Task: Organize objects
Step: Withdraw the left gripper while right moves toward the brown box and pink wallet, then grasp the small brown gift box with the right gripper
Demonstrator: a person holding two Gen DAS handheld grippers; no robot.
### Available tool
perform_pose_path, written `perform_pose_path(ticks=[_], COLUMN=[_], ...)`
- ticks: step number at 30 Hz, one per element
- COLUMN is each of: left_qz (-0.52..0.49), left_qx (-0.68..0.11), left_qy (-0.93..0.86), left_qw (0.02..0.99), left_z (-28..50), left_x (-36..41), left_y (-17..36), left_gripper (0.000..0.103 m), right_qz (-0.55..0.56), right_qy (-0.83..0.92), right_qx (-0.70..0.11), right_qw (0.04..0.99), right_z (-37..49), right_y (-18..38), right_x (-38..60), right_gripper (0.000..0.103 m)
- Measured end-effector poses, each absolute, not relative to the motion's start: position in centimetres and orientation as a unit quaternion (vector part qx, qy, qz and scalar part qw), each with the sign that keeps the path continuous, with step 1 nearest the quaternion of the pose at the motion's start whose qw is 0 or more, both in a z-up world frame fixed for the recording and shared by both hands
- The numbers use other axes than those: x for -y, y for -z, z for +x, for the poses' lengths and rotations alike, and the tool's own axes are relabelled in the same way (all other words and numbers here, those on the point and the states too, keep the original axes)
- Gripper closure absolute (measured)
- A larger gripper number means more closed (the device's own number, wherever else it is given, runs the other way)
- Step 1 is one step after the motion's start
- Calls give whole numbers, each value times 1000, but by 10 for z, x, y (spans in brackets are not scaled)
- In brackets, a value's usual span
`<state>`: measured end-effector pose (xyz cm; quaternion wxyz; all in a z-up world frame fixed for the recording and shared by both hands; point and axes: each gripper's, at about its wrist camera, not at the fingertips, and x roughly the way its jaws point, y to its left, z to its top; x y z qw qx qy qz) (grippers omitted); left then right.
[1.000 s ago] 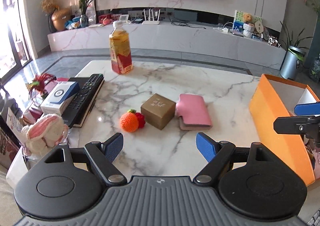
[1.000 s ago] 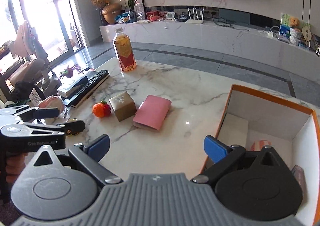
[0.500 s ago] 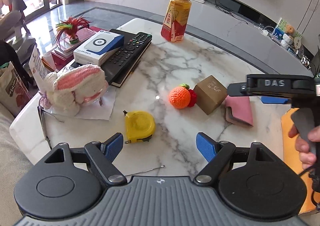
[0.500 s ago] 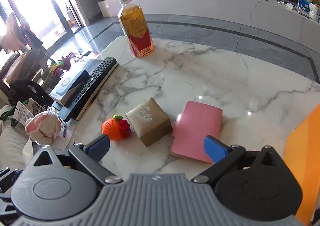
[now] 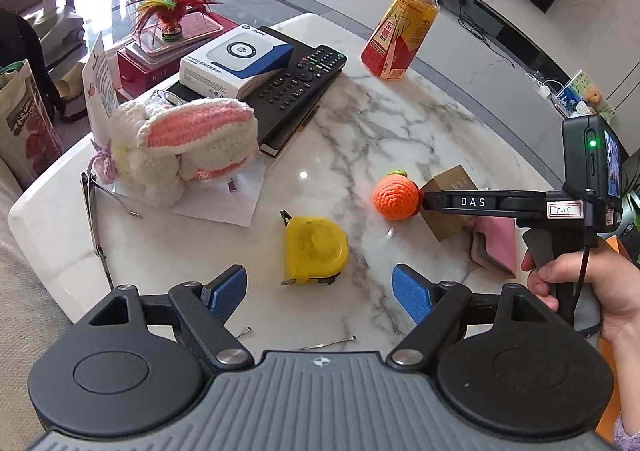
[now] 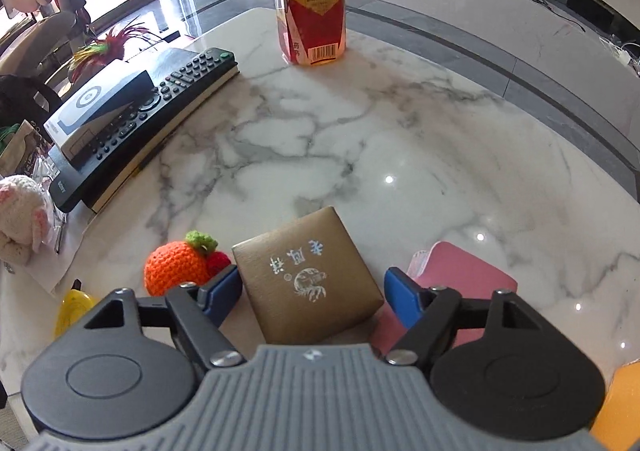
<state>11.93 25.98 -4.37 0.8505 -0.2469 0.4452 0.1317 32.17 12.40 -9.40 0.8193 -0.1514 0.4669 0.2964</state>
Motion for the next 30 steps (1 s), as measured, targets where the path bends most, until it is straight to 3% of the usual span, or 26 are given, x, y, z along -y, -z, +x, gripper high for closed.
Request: perform_pose_path(ticks=[22, 26, 30], left_qz=[-257, -280, -298], left_qx=[-503, -493, -483], left_qy=[-152, -176, -195], left_qw=[811, 805, 800], left_z=[174, 173, 174], left_x=[-260, -269, -275], left_y=[83, 90, 93], left_gripper=[8, 17, 18], right_qz=[-128, -130, -121], right_qy=[-299, -312, -321], right_qx=[-496, -490, -487], right_qw=[805, 804, 803], right_z=[243, 232, 225], right_y=[93, 93, 93], right_x=[-56, -50, -44], right_gripper=[32, 32, 32])
